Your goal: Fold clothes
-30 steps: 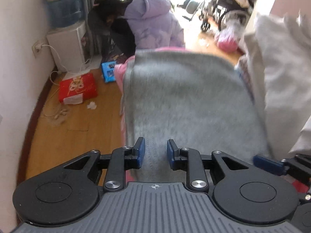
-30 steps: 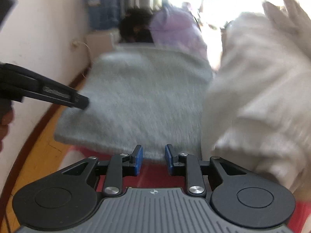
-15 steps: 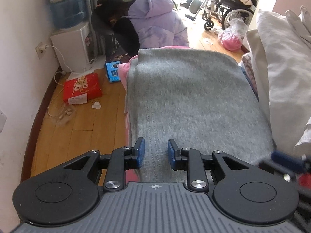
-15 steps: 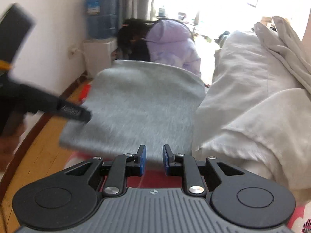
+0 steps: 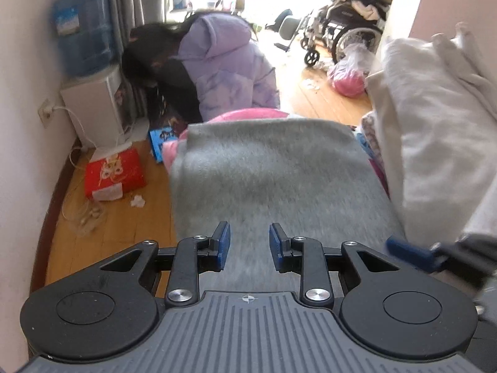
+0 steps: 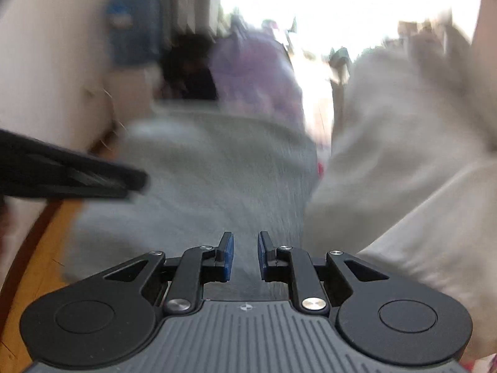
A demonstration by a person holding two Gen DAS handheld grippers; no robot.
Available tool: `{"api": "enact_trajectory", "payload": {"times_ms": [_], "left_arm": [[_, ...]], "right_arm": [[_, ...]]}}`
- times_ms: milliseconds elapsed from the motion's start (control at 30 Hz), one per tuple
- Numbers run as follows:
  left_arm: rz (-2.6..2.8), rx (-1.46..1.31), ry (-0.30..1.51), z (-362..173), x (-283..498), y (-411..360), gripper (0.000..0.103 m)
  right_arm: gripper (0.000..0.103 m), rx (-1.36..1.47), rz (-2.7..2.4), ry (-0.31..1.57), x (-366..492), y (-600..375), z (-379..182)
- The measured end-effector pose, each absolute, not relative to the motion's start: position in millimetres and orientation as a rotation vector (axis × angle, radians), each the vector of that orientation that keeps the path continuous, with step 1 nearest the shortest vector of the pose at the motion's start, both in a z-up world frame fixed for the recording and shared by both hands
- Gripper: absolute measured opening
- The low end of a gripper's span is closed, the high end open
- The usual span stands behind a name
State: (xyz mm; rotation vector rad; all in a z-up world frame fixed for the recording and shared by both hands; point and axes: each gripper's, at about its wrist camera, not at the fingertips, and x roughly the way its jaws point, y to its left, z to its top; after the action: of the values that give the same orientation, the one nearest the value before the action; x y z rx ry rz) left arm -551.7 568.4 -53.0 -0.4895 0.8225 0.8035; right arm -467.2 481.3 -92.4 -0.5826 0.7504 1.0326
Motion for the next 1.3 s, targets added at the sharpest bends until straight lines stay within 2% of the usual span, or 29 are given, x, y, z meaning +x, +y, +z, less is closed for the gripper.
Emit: {"api": "enact_trajectory", "payload": {"times_ms": [100,233,333,433,500,633,800,1000,1133,1300], "left_arm": [[0.831,-0.560,0.852,-69,-553,583,0.027],[0.810,-0.563,0.743,-46,-561,591,0.027],[0.769,-0.548,0.705,-39,-543,604,0.028],[0.754,-0.574,0.744,-57,-523,621,0.028],[0.774,-0.571,0.790,-71,-519,628,0.028],[0.779,-0.575,0.722,-58,-526,631,0.029],[0.812,-0.598,0.732,-69,-519,646,0.030],[0.822,-0.572,0.679,-55,-516,655,0.031],[0.841,-0.581,0.719,-65,-507,669,0.031],[0.862,-0.598,0.680,-53,-517,658,0.031]], "right_arm": [[0.017,-0.608,1.052,0.749,-459,491,-91],[0.017,-0.521,1.080,0.613,-455,496,-62],[0.017,-0.493,1.041,0.687,-435,520,-77],[0.017,-0.569,1.024,0.752,-428,536,-107],[0.017,-0.571,1.047,0.727,-430,534,-97],[0.017,-0.472,1.036,0.639,-423,540,-77],[0.017,-0.492,0.957,0.786,-404,571,-107],[0.017,-0.420,0.950,0.684,-395,574,-77],[0.018,-0.413,0.927,0.777,-375,604,-95],[0.019,-0.412,0.976,0.737,-388,587,-79]]}}
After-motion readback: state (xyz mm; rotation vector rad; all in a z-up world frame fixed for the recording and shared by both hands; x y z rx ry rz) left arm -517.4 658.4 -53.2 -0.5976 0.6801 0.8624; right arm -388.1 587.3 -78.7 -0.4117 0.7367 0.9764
